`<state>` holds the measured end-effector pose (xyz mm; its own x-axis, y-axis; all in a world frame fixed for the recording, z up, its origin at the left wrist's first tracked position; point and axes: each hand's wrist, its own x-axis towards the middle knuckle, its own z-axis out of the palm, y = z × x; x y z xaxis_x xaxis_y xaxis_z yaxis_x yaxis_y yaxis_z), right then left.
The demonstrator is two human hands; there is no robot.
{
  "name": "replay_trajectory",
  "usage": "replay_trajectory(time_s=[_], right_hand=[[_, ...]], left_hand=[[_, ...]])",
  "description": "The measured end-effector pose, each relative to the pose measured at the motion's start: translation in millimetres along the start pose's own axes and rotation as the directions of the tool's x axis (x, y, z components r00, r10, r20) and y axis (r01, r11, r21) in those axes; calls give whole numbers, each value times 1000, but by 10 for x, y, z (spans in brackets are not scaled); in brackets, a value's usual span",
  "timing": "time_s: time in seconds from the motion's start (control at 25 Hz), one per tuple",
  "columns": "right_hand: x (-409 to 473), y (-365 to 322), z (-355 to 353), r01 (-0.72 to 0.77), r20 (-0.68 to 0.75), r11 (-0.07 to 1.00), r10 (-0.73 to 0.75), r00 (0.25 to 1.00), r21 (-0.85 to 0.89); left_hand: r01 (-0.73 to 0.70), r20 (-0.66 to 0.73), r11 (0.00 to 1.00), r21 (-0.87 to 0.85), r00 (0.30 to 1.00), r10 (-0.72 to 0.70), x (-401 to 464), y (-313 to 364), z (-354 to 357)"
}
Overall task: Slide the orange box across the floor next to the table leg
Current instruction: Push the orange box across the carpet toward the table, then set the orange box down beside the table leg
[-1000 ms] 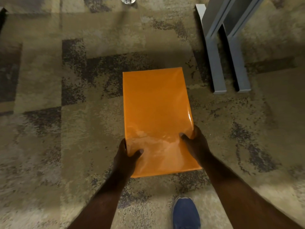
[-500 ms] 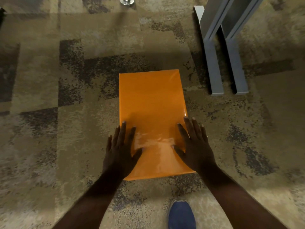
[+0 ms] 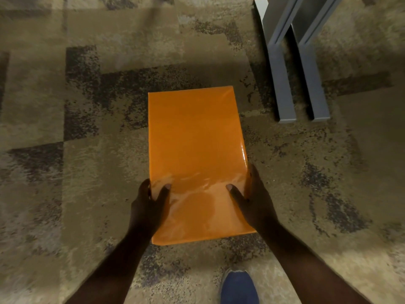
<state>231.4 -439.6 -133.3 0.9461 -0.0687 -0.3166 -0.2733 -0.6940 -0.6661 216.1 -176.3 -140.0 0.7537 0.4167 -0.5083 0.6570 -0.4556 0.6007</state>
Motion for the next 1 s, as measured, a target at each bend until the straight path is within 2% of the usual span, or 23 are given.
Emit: replay_trajectory(time_s=[0.16, 0.32, 0.52, 0.8, 1.0], right_hand=[[19, -5, 51, 22, -87, 999, -18, 996, 47], [99, -49, -42, 59, -84, 998, -58, 995, 16], [414, -107, -301, 37, -57, 999, -38, 998, -3], [1055, -148, -634, 64, -135, 998, -62, 989, 9], [1481, -102, -871, 63, -162, 996, -74, 984, -71]], left_hand=[[-40, -23, 996, -79, 999, 38, -12, -73, 98], [-99, -53, 989, -113, 994, 94, -22, -5, 140], [-182, -69, 972, -149, 982, 174, 114, 383, 206], [-250, -84, 950, -187, 968, 238, 561, 1012, 401], [-304, -100, 940, -156, 951, 292, 809, 1466, 556]])
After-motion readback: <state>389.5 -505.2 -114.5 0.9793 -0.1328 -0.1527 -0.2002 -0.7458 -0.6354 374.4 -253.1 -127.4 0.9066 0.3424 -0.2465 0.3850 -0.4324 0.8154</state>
